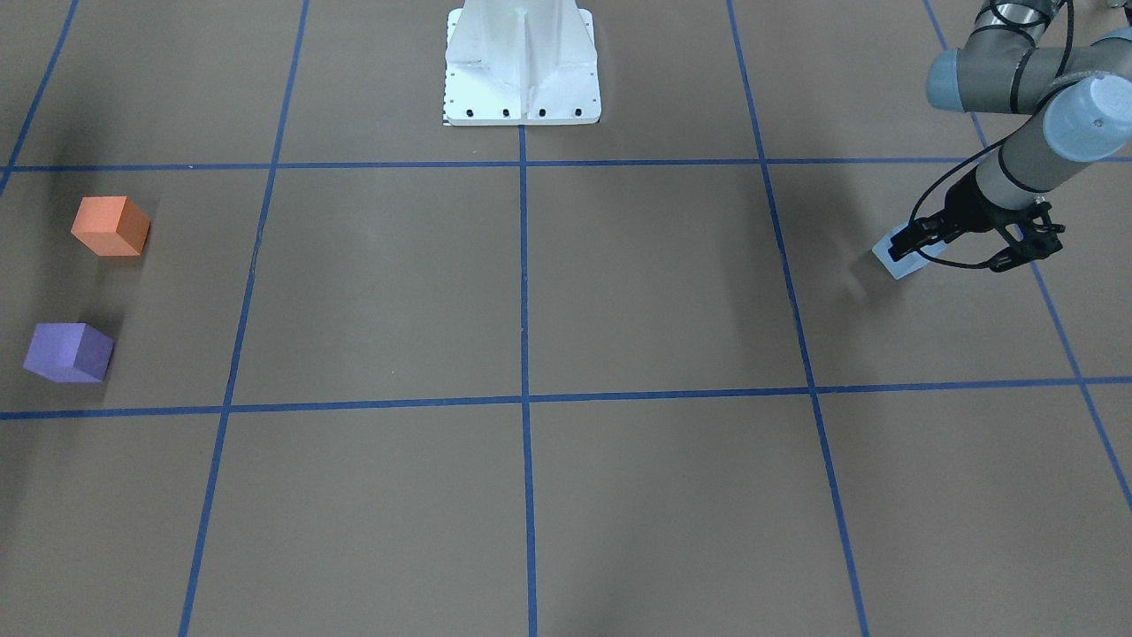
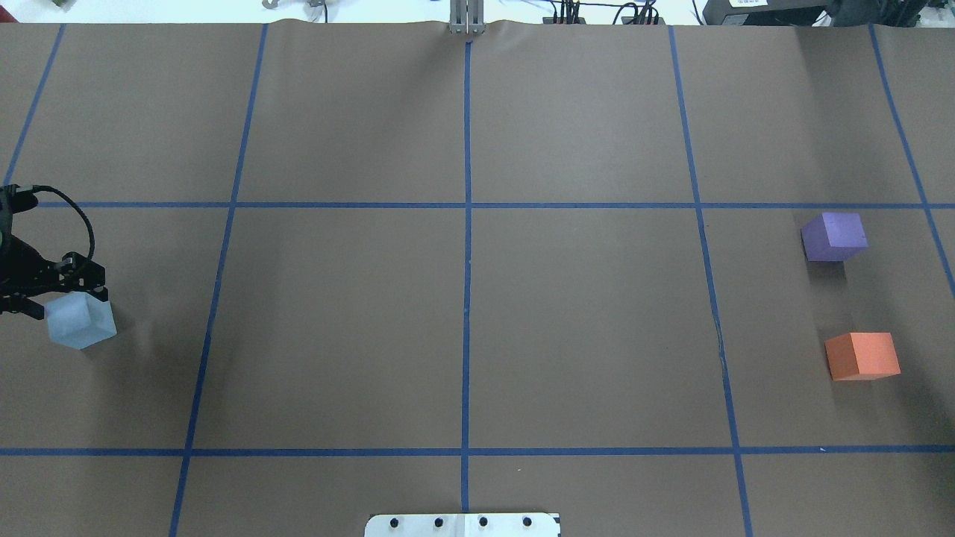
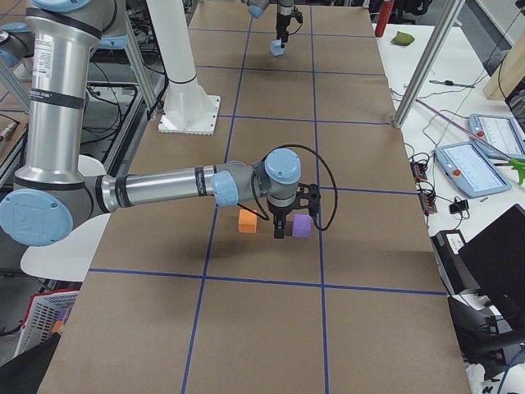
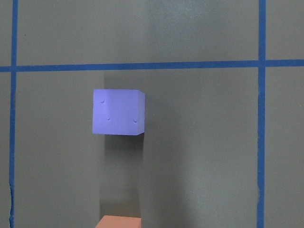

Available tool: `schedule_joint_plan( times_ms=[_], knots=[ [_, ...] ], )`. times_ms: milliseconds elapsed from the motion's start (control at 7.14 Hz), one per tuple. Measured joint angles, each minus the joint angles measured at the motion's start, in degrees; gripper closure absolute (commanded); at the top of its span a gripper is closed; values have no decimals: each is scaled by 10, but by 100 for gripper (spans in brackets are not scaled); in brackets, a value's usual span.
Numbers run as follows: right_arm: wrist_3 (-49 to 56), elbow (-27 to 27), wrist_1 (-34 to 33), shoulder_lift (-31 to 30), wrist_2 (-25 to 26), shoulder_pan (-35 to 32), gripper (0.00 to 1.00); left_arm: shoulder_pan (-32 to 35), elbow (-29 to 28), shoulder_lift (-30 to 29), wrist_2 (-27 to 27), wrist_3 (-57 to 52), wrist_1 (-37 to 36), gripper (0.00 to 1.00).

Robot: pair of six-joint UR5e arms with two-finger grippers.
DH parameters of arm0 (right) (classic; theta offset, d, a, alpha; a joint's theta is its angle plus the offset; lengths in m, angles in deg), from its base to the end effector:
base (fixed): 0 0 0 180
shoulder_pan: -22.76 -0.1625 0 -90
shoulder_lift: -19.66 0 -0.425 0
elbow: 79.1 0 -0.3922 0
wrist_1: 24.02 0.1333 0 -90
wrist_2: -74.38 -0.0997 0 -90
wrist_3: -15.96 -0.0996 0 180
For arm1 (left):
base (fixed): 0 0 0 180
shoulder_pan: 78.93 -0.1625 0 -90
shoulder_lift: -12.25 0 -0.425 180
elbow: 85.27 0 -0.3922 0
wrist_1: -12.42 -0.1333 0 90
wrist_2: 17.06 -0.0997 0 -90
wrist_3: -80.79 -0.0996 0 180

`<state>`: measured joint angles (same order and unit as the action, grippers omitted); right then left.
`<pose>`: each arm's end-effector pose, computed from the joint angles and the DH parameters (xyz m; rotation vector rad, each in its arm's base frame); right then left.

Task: Place blue block between orange and purple blocks
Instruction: 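Carry the light blue cube with the left gripper toward the table center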

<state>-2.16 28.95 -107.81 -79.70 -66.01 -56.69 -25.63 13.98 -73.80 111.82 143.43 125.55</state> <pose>-0.0233 -0.4343 0.5583 0.0190 -0.9068 0.0086 0.2336 -0.4318 0.5710 -0.1982 0.7949 -0.2589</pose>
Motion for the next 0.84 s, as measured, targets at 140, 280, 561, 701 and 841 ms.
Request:
schedule_joint_plan(
  times_ms=[140, 280, 561, 701, 841],
  knots=[
    [1, -1, 3, -3, -8, 0, 0, -8, -4, 0, -7, 3, 1, 0],
    [1, -2, 8, -4, -12, 0, 0, -19, -9, -1, -19, 5, 6, 0],
    [1, -4, 11, -5, -14, 0, 0, -29, -18, 1, -33, 7, 21, 21],
    [0, -6, 11, -5, -15, 0, 0, -33, -24, 2, -33, 5, 25, 79],
    [0, -7, 12, -4, -15, 0, 0, -36, -29, 3, -32, 5, 26, 100]
  ],
)
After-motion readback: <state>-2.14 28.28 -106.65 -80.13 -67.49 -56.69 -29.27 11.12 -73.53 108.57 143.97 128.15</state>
